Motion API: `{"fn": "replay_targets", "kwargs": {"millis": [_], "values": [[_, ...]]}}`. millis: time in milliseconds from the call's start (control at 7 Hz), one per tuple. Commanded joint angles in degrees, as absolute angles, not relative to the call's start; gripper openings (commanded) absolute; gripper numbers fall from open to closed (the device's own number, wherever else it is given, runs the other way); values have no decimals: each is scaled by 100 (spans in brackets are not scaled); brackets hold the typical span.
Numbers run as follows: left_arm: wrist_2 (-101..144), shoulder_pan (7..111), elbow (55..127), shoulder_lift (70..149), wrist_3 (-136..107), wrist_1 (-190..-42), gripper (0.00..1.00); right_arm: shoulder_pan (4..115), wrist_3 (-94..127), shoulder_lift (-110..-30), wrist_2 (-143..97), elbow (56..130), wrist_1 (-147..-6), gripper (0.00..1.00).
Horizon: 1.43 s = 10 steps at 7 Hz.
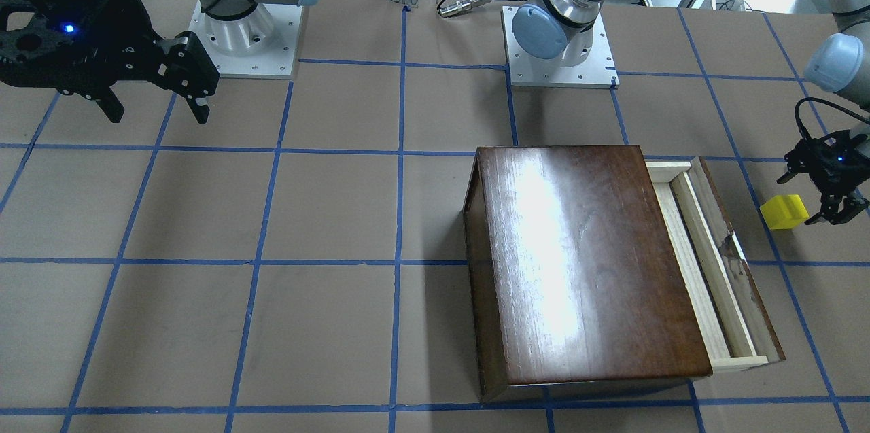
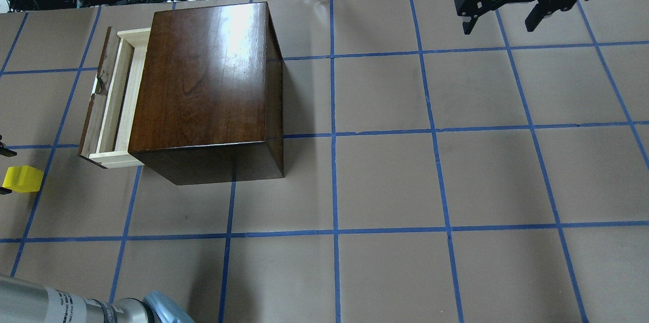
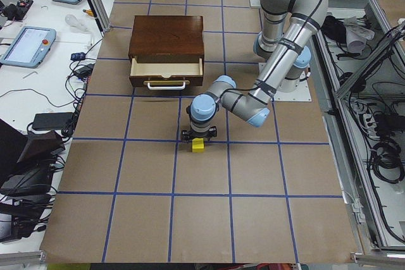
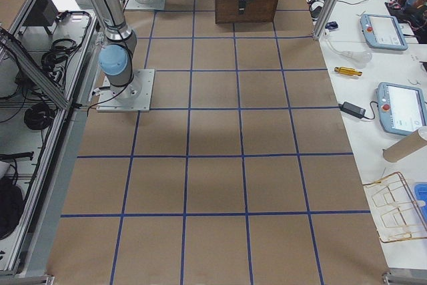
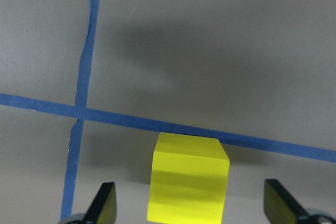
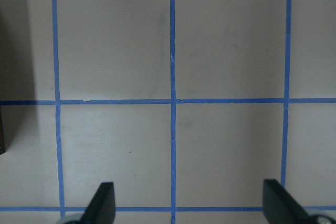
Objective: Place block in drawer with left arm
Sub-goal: 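Lower the left gripper onto the yellow cube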
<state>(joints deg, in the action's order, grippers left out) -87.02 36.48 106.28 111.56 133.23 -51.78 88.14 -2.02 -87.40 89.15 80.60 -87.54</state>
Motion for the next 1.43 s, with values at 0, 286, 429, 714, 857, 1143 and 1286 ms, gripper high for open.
{"fn": "replay_targets", "kwargs": {"millis": [0,286,429,714,857,1143,1286], "values": [[-8763,3647,10626,11398,13298,-5177,100,8815,-202,-8736,8912,8060,-8754,100],[-9044,3647,10600,11478,13298,-5177,100,8815,-202,-8745,8921,8060,-8754,100],[-9044,3656,10591,11487,13324,-5116,100,8807,-202,-8736,8921,8060,-8754,100],[-9026,3656,10591,11601,13307,-5001,100,8815,-202,-8736,8921,8060,-8754,100],[-9009,3656,10591,11610,13281,-5001,100,8815,-202,-8736,8912,8060,-8754,100],[-8965,3656,10591,11637,13289,-4957,93,8815,-202,-8736,8921,8060,-8754,100],[-8982,3656,10591,11637,13298,-4940,76,8807,-202,-8745,8921,8060,-8754,100]]}}
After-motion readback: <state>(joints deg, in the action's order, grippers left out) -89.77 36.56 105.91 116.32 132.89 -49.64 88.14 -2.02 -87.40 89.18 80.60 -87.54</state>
